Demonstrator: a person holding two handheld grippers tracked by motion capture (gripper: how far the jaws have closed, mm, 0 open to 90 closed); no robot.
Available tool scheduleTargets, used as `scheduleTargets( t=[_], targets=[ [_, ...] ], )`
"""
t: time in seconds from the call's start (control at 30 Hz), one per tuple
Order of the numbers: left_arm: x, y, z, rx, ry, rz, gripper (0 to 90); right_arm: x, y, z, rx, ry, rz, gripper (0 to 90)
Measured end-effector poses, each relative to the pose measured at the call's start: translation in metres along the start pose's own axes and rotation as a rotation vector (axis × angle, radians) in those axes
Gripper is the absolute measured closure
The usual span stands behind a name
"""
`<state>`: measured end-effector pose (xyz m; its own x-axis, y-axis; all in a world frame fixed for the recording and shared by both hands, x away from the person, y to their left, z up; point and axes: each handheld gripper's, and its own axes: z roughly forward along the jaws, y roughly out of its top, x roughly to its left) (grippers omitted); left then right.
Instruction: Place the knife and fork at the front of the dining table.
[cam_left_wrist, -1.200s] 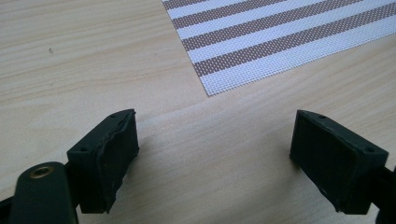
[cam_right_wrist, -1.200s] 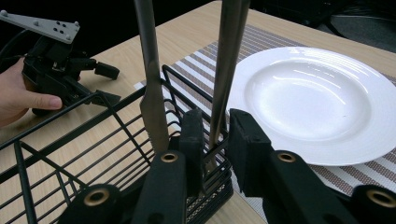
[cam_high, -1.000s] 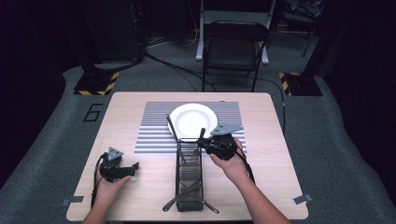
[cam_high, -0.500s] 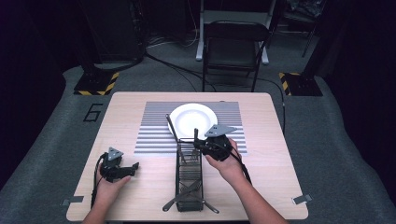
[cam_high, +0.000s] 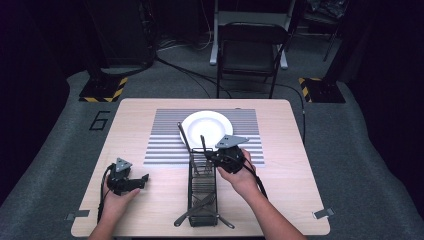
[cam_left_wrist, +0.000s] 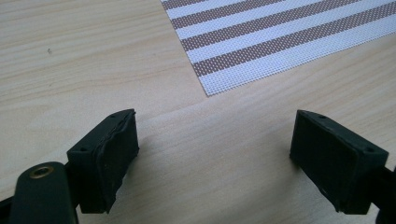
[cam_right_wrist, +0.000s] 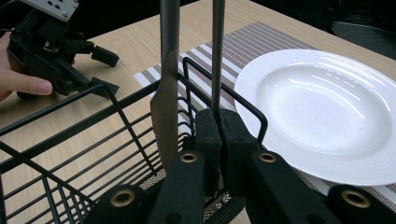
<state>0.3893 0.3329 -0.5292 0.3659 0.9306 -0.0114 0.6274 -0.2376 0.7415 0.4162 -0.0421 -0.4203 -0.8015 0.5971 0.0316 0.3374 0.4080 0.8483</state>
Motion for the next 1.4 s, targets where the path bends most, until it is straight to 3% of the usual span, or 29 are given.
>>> scheduleTargets(
  t=[0.53,1.07,1.4],
  targets=[
    [0.0,0.0,0.0,0.001,0.0,0.001,14.9,0.001,0.009,-0.015,-0.041,0.007,-0.006,87.8],
    [0.0,0.0,0.0,0.001,0.0,0.0,14.9,0.009,0.042,-0.047,-0.062,0.035,-0.028,87.9],
    [0.0,0.0,0.0,0.001,0.0,0.002,14.9,0.006,0.062,-0.069,-0.093,0.054,-0.005,87.9]
  ],
)
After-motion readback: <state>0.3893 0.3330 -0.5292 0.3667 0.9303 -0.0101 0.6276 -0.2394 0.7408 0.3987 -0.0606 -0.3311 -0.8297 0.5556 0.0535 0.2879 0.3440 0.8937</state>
